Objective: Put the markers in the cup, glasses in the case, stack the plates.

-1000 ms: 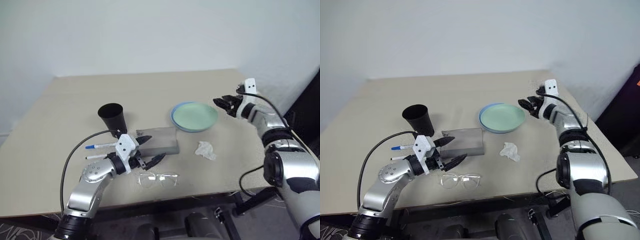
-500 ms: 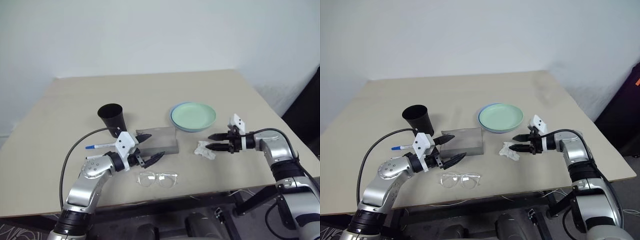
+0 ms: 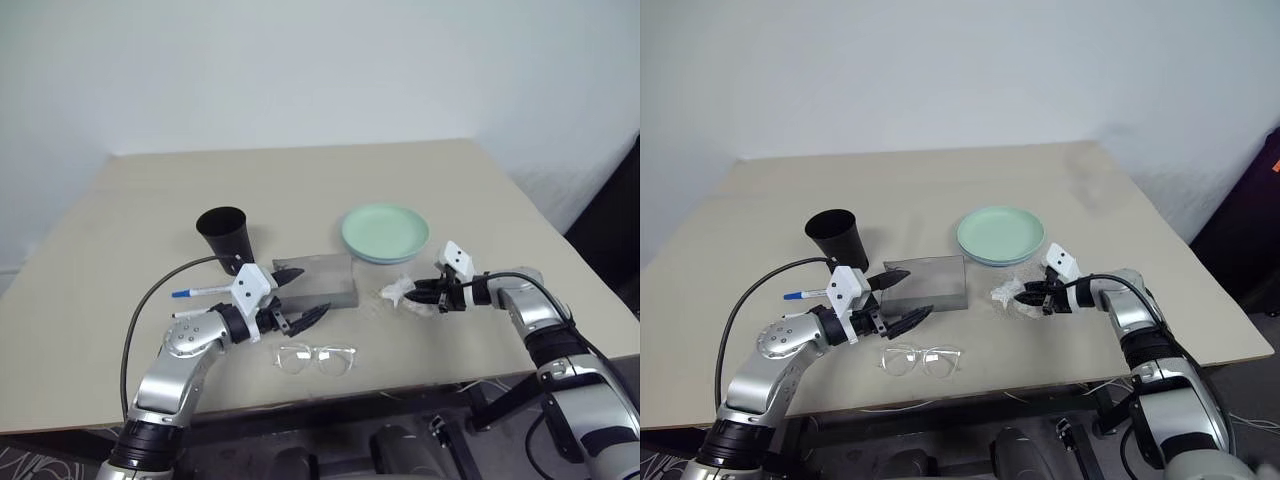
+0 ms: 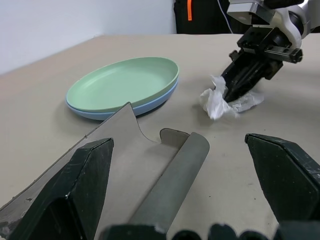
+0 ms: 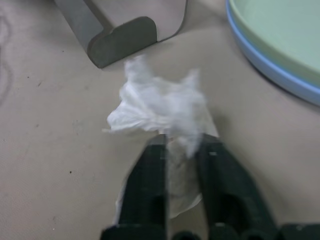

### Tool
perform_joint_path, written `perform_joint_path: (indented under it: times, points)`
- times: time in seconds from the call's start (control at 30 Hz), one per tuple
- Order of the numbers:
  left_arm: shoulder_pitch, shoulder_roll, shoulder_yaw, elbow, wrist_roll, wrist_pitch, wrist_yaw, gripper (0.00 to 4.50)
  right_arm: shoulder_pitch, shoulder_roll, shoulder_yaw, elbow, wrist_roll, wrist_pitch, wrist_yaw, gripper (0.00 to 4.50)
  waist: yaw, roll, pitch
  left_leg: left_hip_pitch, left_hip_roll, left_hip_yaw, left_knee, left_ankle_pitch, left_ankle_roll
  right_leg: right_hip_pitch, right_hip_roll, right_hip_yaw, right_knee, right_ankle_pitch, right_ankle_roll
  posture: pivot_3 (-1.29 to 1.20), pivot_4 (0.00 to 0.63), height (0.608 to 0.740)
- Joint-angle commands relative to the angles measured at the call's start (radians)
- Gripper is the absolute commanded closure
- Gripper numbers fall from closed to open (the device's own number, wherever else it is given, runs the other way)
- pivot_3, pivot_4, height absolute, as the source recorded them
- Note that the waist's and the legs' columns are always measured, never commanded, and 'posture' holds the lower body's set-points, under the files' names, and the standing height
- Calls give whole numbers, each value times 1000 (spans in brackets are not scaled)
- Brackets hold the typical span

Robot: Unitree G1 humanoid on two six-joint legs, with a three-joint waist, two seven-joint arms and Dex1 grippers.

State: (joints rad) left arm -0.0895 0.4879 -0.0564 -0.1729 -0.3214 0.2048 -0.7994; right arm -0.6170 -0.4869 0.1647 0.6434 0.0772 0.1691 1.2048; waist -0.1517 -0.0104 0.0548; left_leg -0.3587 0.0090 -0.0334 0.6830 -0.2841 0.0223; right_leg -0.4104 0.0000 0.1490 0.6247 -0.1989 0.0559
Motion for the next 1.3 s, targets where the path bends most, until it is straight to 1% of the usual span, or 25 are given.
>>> perform_joint_path:
  times: [0.03, 0.13, 0.3, 0.43, 0.53, 0.6, 0.7, 0.8, 0.87, 0.97, 1.0, 1.13, 1.2, 1.3]
  points:
    - [-6, 1, 7, -28, 5, -18, 3, 0, -43, -7, -33, -23, 30, -10, 9, 4489, 0, 0, 0, 0, 0, 0, 0, 0, 0, 0, 0, 0, 0, 0, 0, 0, 0, 740]
    - [-6, 3, 9, -29, 5, -17, 2, 0, -86, -3, -68, -33, 63, 10, -3, 4489, -1, 0, 0, 0, 0, 0, 0, 0, 0, 0, 0, 0, 0, 0, 0, 0, 0, 740]
    - [-9, 6, 13, -24, 6, -19, 1, 0, -197, 36, -125, 36, 85, 10, -100, 4489, -1, 0, 0, 1, 0, 0, 0, 0, 0, 0, 0, 0, 0, 0, 0, 0, 0, 740]
    - [-15, 4, 12, -18, 8, -20, -1, 0, -281, 82, -145, 152, 58, -23, -205, 4489, -1, 0, 0, 0, 0, 0, 0, 0, 0, 0, 0, -1, 0, 0, -1, 0, 0, 740]
    - [-19, 1, 9, -15, 13, -22, 1, 0, -355, 127, -137, 304, 3, -101, -352, 4489, -1, 0, 0, -1, 0, -1, -1, 0, 0, 0, 0, -1, 0, 0, 0, 0, 0, 740]
    - [-20, 0, 9, -16, 14, -23, 3, 0, -390, 147, -142, 382, -14, -137, -420, 4489, -1, 0, 0, -1, 0, 0, -1, 0, 0, -1, -1, 0, -1, 0, 0, 0, 0, 740]
    - [-11, -2, 12, -25, 15, -23, 10, 0, -425, 165, -152, 466, -25, -177, -482, 3881, -1, 0, 0, -1, 0, 0, -1, 0, 0, -1, -1, 0, -1, 1, 0, 0, 0, 740]
    - [5, -2, 15, -38, 15, -22, 17, 0, -435, 173, -159, 498, -30, -217, -498, 2900, -2, 0, 0, -1, 0, -1, -1, 0, 0, -1, -1, 0, -1, 1, 0, 0, 0, 740]
    - [13, -2, 16, -44, 15, -21, 22, 0, -435, 174, -161, 503, -33, -233, -494, 2232, -2, 0, 0, 0, 0, -1, -2, 0, 0, -1, -1, 0, -1, 1, 0, 0, 0, 740]
    - [16, 7, 13, -48, 24, -18, 26, 0, -426, 160, -167, 499, -34, -254, -470, 2232, -3, 0, 0, 0, 0, -1, -2, 0, 0, -1, -1, 0, 0, 1, 0, 0, 0, 740]
    - [12, 13, 12, -45, 25, -16, 21, 0, -420, 153, -175, 490, -23, -257, -437, 2232, -4, 0, 0, 0, 0, -1, -1, 0, 0, -1, 0, 0, 0, 1, 0, 0, 0, 740]
    - [-30, 59, 6, -21, 18, -5, -39, 0, -376, 127, -194, 405, 40, -224, -230, 2232, -2, 0, 0, 0, 0, -1, -1, 0, 0, 0, 0, -1, 0, 1, 0, 0, 0, 740]
    - [-63, 116, -14, -8, 8, 10, -128, 0, -321, 105, -181, 314, 70, -180, -89, 2232, -2, 0, 0, 0, 0, -2, -1, 0, 0, 0, 0, -1, -1, 0, 0, 0, 0, 740]
    - [-100, 186, -47, 8, -5, 19, -249, 0, -246, 82, -160, 181, 106, -90, 42, 2232, -2, 1, 0, 0, 0, -2, -2, 0, 0, 0, 0, -2, -1, 0, 0, 0, 0, 740]
